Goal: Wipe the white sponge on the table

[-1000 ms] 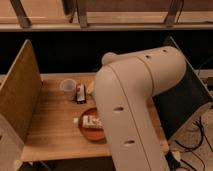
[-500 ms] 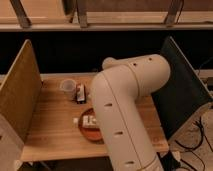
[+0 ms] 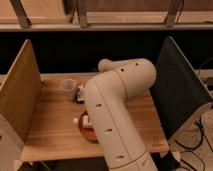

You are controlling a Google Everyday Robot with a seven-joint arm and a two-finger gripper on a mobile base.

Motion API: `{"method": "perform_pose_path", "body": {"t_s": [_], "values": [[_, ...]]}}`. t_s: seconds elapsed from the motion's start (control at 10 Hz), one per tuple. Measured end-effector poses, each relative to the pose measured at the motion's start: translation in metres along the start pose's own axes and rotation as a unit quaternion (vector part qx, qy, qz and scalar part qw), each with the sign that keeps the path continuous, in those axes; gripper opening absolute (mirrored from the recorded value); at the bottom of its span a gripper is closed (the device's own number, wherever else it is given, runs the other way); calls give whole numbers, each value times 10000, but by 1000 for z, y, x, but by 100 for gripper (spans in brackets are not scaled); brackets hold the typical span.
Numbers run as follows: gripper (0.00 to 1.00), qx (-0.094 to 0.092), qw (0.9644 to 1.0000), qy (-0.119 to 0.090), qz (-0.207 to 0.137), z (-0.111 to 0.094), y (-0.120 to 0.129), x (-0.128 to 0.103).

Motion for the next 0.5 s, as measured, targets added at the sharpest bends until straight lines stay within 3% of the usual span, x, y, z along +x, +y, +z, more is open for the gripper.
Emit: {"method": "perform_pose_path", "body": {"t_s": [0.5], "values": [[24,25,10000,30,13,-2,4,5]]}}
